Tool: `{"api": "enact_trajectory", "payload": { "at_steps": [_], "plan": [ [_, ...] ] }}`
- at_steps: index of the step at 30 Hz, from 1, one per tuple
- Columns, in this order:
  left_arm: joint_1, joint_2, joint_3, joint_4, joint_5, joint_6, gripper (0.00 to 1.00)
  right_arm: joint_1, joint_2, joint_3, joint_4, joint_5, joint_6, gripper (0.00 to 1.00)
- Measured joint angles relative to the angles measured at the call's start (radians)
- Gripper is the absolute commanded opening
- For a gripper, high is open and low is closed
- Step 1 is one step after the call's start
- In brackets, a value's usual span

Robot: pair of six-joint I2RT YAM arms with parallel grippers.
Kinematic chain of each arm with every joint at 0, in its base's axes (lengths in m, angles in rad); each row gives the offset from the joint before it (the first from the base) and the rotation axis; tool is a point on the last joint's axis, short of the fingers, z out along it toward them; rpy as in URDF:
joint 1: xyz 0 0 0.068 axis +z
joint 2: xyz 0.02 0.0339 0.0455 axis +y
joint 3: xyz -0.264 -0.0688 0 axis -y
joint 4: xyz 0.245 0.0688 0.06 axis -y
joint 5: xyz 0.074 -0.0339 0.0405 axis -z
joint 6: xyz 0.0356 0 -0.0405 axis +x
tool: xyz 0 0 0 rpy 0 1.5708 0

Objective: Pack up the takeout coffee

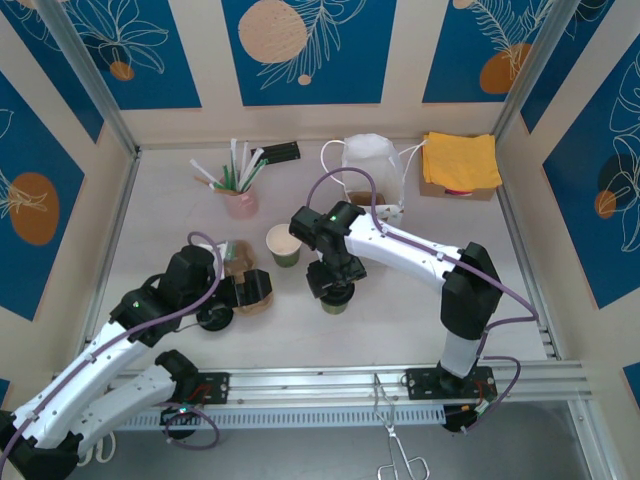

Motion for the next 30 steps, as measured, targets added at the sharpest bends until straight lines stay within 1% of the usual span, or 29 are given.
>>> {"api": "enact_trajectory", "payload": {
  "at_steps": [8, 18, 30],
  "plan": [
    [0.000, 0.001, 0.000, 0.001, 0.000, 0.000, 1.00, 0.000, -0.012, 0.000, -0.005, 0.000, 0.004, 0.70],
    [0.000, 0.042, 0.000, 0.042, 0.000, 0.002, 1.00, 0.000, -0.097, 0.018, -0.054, 0.004, 0.039, 0.70],
    [0.000, 0.131, 0.004, 0.108, 0.021, 0.028, 1.00, 0.000, -0.241, 0.188, -0.209, 0.044, 0.084, 0.70]
  ]
}}
